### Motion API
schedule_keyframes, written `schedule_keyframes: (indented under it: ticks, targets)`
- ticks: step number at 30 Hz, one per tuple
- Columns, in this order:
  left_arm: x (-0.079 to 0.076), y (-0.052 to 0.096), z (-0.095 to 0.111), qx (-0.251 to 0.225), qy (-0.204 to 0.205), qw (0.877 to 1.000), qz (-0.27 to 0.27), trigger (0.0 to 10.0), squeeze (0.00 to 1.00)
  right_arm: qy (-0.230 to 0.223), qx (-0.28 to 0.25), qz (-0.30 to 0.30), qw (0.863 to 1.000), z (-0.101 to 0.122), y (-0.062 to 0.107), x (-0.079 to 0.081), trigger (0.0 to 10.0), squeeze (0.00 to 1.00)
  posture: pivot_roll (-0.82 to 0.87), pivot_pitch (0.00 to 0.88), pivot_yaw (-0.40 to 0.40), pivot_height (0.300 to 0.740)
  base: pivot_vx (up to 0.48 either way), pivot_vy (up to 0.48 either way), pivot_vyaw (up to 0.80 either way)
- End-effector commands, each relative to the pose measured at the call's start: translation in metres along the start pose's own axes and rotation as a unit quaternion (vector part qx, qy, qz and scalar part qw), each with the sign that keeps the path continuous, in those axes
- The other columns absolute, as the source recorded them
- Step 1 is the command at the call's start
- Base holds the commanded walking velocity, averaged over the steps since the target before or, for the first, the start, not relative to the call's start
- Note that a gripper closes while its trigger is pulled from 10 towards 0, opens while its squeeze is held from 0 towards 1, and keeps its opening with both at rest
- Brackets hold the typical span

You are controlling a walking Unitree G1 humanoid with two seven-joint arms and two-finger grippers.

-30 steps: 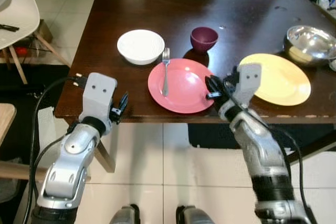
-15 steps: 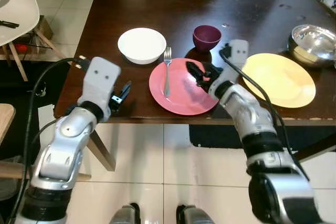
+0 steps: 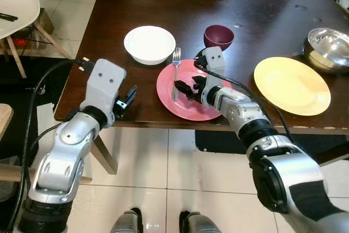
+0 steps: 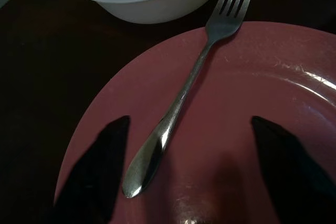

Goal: Setting the table

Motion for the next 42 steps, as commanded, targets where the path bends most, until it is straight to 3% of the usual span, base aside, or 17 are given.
schedule_keyframes:
  ticks: [1,5,6,24,25,26,27,28,33,38,40,42]
  targets:
    - [-0.004,0.007,-0.001,0.007,0.002,1.0,-0.012,10.0,0.0,0.018,0.004,-0.002,1.0,0.001,0.0,-0.002,10.0,1.0,0.15,0.138,-0.025,0.74,0.0,0.0,0.0]
    - [-0.002,0.014,0.005,0.004,-0.001,1.0,-0.012,10.0,0.0,0.027,-0.006,0.001,1.0,0.007,-0.001,-0.003,10.0,1.0,0.18,0.144,-0.033,0.74,0.0,0.0,0.0]
    - [-0.002,0.016,0.006,0.003,-0.002,1.0,-0.012,10.0,0.0,0.029,-0.007,0.001,1.0,0.008,-0.001,-0.003,10.0,0.0,0.18,0.147,-0.035,0.74,0.0,0.0,0.0]
    - [0.004,0.035,0.011,0.015,-0.009,1.0,0.008,10.0,0.0,0.05,0.044,-0.002,0.998,-0.007,-0.004,0.004,10.0,0.0,0.26,0.182,-0.053,0.74,0.0,0.0,0.0]
    - [0.004,0.036,0.011,0.017,-0.008,1.0,0.011,10.0,0.0,0.056,0.059,-0.007,0.997,-0.011,-0.004,0.003,8.7,0.0,0.26,0.184,-0.053,0.74,0.0,0.0,0.0]
    - [0.005,0.038,0.01,0.019,-0.008,1.0,0.013,10.0,0.0,0.062,0.076,-0.014,0.995,-0.015,-0.003,0.002,4.4,0.0,0.26,0.185,-0.052,0.74,0.0,0.0,0.0]
    - [0.005,0.038,0.01,0.019,-0.008,1.0,0.013,10.0,0.0,0.062,0.076,-0.014,0.995,-0.015,-0.003,0.002,4.4,0.0,0.26,0.185,-0.052,0.74,0.0,0.0,0.0]
    - [0.005,0.038,0.01,0.021,-0.007,1.0,0.015,10.0,0.0,0.074,0.097,-0.021,0.992,-0.021,-0.001,0.0,0.0,0.0,0.25,0.187,-0.051,0.74,0.0,0.0,0.0]
    - [0.005,0.038,0.009,0.025,0.0,1.0,0.016,10.0,0.0,0.103,0.14,-0.05,0.984,-0.034,0.006,-0.011,0.0,0.0,0.24,0.187,-0.045,0.74,0.0,0.0,0.0]
    - [0.004,0.035,0.008,0.026,0.003,1.0,0.014,10.0,0.0,0.086,0.14,-0.062,0.984,-0.037,0.009,-0.017,0.0,0.0,0.22,0.184,-0.039,0.74,0.0,0.0,0.0]
    - [0.003,0.033,0.008,0.027,0.005,1.0,0.012,10.0,0.0,0.05,0.134,-0.071,0.987,-0.038,0.011,-0.02,0.0,0.0,0.21,0.182,-0.034,0.74,0.0,0.0,0.0]
    - [0.003,0.033,0.008,0.027,0.005,1.0,0.012,10.0,0.0,0.044,0.133,-0.073,0.987,-0.039,0.012,-0.021,0.0,0.0,0.21,0.182,-0.034,0.74,0.0,0.0,0.0]
Point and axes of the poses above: a point about 5 cm out from each wrist's last joint towards the gripper, its own y axis pointing back from the gripper into the wrist, its own z axis along the axis of the wrist's last joint, x = y × z, the point moved 1 cm from there along -y, pointing out of the wrist towards the gripper, and after that the axes turned 12 degrees about y, right-handed, at the moved point
